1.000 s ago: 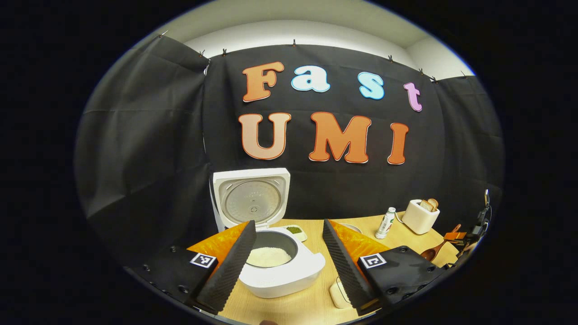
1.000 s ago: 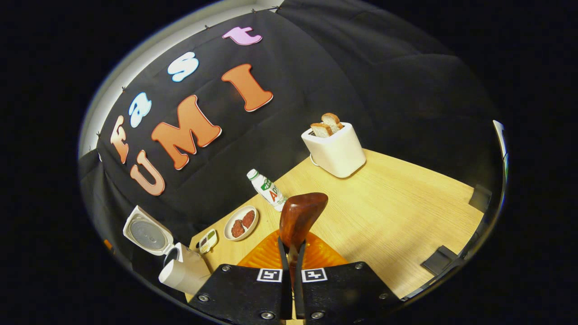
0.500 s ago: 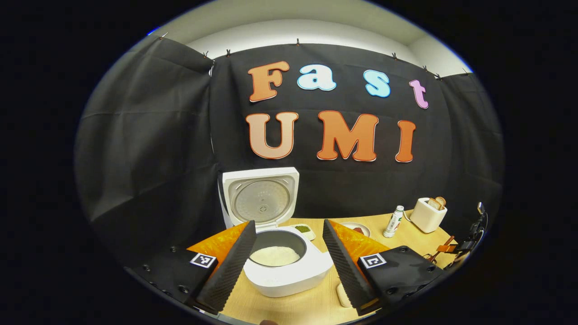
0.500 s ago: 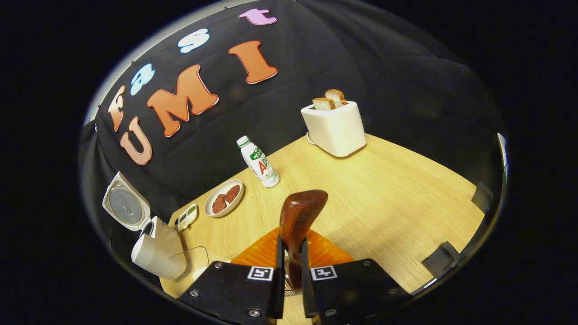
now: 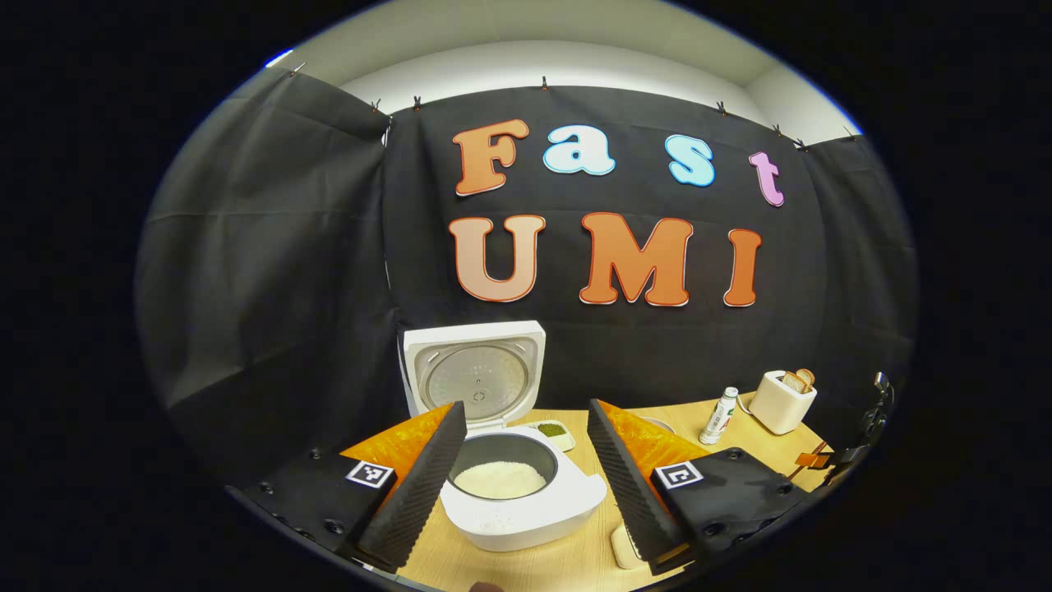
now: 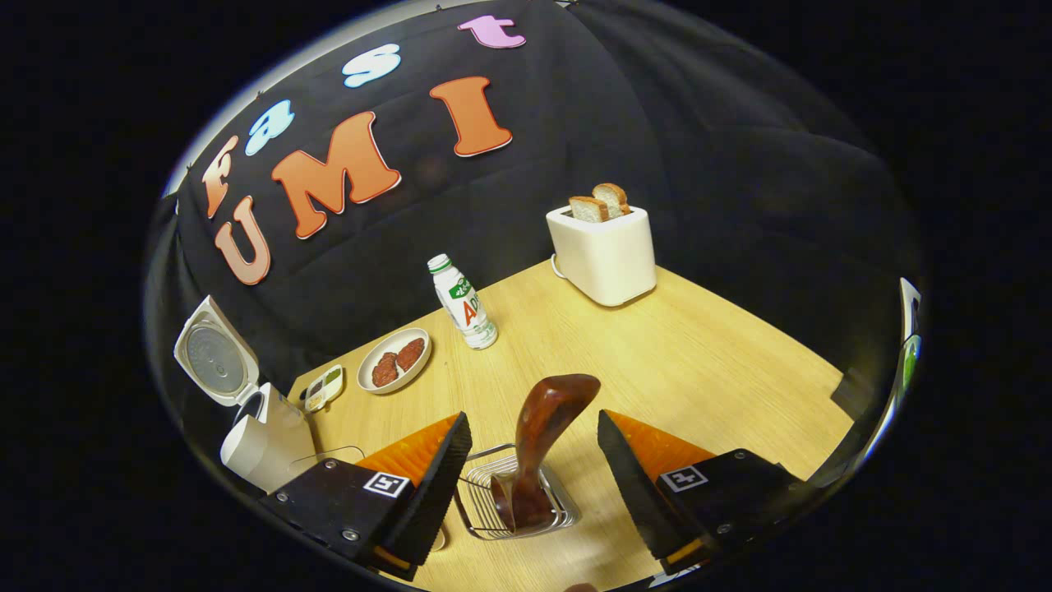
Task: Close the left gripper, press the button to open the rice cooker; take a wooden spoon from the chopstick holder with the right hand, scoop a spoonful of rice and pour it into the rice cooker, then put the wooden spoon back into the chopstick holder.
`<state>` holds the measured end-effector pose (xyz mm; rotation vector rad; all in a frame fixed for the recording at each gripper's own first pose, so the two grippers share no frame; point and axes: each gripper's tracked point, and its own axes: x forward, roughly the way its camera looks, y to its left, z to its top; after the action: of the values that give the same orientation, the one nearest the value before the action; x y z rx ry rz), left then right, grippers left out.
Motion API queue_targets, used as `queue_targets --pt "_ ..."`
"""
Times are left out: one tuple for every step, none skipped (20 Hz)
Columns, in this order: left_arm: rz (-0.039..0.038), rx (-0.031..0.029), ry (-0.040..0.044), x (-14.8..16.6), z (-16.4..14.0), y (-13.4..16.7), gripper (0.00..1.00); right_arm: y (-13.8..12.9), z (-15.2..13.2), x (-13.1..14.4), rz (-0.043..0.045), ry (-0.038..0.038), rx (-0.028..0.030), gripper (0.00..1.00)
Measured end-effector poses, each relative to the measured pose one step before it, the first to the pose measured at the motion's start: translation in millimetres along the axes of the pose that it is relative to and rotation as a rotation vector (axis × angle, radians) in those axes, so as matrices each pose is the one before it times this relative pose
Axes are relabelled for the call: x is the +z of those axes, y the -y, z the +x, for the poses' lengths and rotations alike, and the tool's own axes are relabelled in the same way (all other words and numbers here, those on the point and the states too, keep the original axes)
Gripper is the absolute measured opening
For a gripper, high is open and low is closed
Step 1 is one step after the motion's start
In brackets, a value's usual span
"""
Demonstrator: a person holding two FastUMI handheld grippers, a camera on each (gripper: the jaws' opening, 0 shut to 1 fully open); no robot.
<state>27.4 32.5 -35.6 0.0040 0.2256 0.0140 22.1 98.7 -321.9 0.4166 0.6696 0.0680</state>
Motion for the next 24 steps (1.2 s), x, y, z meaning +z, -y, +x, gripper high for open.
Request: queue_targets --pt "0.00407 -0.00551 -0.00475 2.06 2.43 1.62 1.00 1.43 -3.09 2.98 -0.00333 0.00168 -0.00883 0.95" --pt "0.00467 -0.00732 0.00313 4.76 2.33 2.31 1.00 0.12 -5.88 3.67 -0.00328 0.00785 -0.00111 0.95" --pt "0.00481 -0.00096 0.01175 7.93 0.89 -0.82 1.00 1.07 -5.56 5.38 -0.00786 0.00951 -0.00328 0.95" --pt "0.00864 -0.00391 0.01068 7.38 1.65 0.95 1.00 0.53 -4.66 5.36 -0.01396 0.01052 -0.00635 0.95" --pt "0.00767 0.00535 0.01402 8.21 2.38 -1.41 1.00 2.80 -3.65 5.93 -0.01957 0.01434 -0.01379 0.95" --pt "0.00401 -0.00289 0.00764 7.59 4.11 -0.06 1.00 3.72 -2.72 7.84 -0.02241 0.01587 -0.01405 0.95" --pt "-0.00276 -0.01391 0.00514 6.04 4.66 4.48 1.00 2.27 -3.57 8.93 -0.02150 0.01897 -0.01159 0.95" --pt "-0.00523 0.00719 0.01170 8.49 3.29 -1.87 1.00 1.83 -5.27 9.97 -0.01893 0.02054 -0.00723 0.95" --pt "0.00232 0.01001 0.00443 5.44 5.11 -5.01 1.00 -0.48 -5.74 9.49 -0.01199 0.01813 0.00010 0.95" --pt "0.00516 0.00136 0.00289 6.18 6.52 -1.24 1.00 -1.15 -5.53 9.05 -0.01016 0.01944 0.00238 0.95" --pt "0.00304 0.00551 0.00977 9.16 6.31 -2.47 1.00 -1.84 -4.97 9.78 -0.01087 0.02212 0.00033 0.95" --pt "0.00342 0.00616 0.00922 8.86 7.27 -3.42 1.00 -0.97 -3.93 9.94 -0.01296 0.02446 0.00255 0.95" --pt "0.00379 0.00422 0.00529 7.15 8.01 -3.39 1.00 -2.04 -4.25 8.66 -0.01655 0.01887 0.00278 0.95" --pt "0.00552 0.00708 -0.00224 5.97 8.26 -4.25 1.00 -3.16 -3.04 7.64 -0.01564 0.01478 0.00444 0.95" --pt "0.00325 0.00685 0.00179 7.65 7.62 -4.82 1.00 -2.91 -4.32 7.42 -0.01495 0.01258 0.00723 0.95" --pt "-0.00127 0.00071 0.00391 8.28 9.63 -3.47 1.00 -3.40 -3.75 6.92 -0.01503 0.01307 0.00488 0.95" --pt "-0.00307 0.00526 0.00219 6.64 8.86 -4.40 1.00 -1.47 -3.44 6.86 -0.01740 0.01618 0.00158 0.95" --pt "-0.00452 0.00968 0.00348 6.33 9.72 -5.74 1.00 -1.80 -2.91 6.18 -0.01827 0.01461 0.00009 0.95" --pt "-0.00235 0.01116 -0.00154 3.98 10.57 -5.29 1.00 -1.00 -3.21 5.18 -0.01746 0.01173 0.00076 0.95" --pt "0.00430 0.01314 -0.00080 4.32 10.66 -5.12 1.00 -0.60 -2.32 4.90 -0.01583 0.00932 0.00060 0.95" --pt "0.00701 0.01396 0.00001 2.70 10.73 -4.54 1.00 -0.66 -2.27 4.69 -0.01237 0.00769 0.00251 0.95" --pt "0.00451 0.00765 -0.00419 0.50 12.32 -3.07 1.00 0.25 -1.48 3.45 -0.01090 0.00676 0.00122 0.95" --pt "-0.00608 0.00393 -0.00859 -1.20 10.71 -0.79 1.00 0.76 -1.48 3.99 -0.00823 0.00685 -0.00216 0.95" --pt "-0.01281 -0.00030 -0.01266 -2.46 11.65 -0.67 1.00 1.36 -0.52 2.80 -0.00443 0.00619 -0.00336 0.95"
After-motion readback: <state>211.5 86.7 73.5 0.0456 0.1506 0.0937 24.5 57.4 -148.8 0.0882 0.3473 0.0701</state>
